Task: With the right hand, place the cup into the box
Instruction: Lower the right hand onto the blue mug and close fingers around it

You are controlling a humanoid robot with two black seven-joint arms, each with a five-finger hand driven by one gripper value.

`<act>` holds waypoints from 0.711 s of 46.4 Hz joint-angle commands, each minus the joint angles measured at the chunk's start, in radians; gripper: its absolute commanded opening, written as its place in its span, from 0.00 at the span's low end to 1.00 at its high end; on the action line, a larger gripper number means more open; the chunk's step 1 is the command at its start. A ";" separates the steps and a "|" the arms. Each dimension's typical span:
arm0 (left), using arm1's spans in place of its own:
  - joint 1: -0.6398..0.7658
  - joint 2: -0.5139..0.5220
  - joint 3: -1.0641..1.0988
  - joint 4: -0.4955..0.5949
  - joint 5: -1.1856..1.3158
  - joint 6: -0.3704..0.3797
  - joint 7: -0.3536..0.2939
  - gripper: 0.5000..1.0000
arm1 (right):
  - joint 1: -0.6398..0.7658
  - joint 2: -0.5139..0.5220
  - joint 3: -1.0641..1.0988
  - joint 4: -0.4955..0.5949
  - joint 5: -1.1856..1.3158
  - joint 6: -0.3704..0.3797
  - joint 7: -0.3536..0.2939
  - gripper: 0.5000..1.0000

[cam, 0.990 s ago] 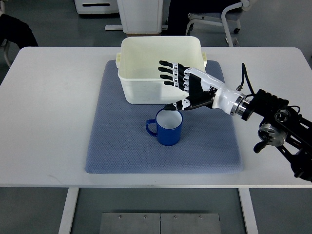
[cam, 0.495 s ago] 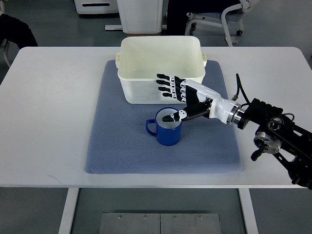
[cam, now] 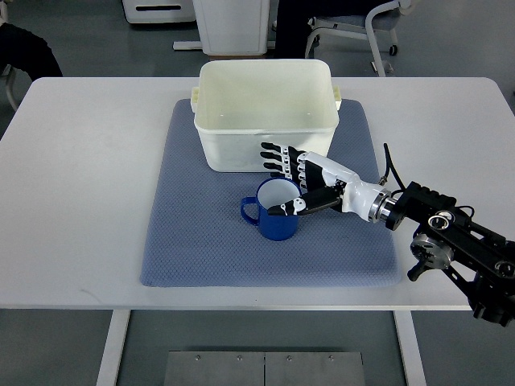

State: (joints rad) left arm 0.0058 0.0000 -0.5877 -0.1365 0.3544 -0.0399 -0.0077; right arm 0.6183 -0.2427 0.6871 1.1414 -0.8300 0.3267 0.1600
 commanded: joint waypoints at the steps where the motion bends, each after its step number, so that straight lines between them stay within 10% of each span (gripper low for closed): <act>1: -0.001 0.000 0.000 0.000 0.000 0.000 0.000 1.00 | -0.006 0.002 -0.001 -0.018 -0.004 0.000 0.012 1.00; 33: -0.001 0.000 0.000 0.000 0.000 0.000 0.000 1.00 | -0.035 0.040 -0.029 -0.078 -0.034 -0.009 0.058 0.98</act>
State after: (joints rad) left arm 0.0051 0.0000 -0.5880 -0.1365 0.3544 -0.0399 -0.0076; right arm 0.5845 -0.2053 0.6643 1.0707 -0.8608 0.3175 0.2126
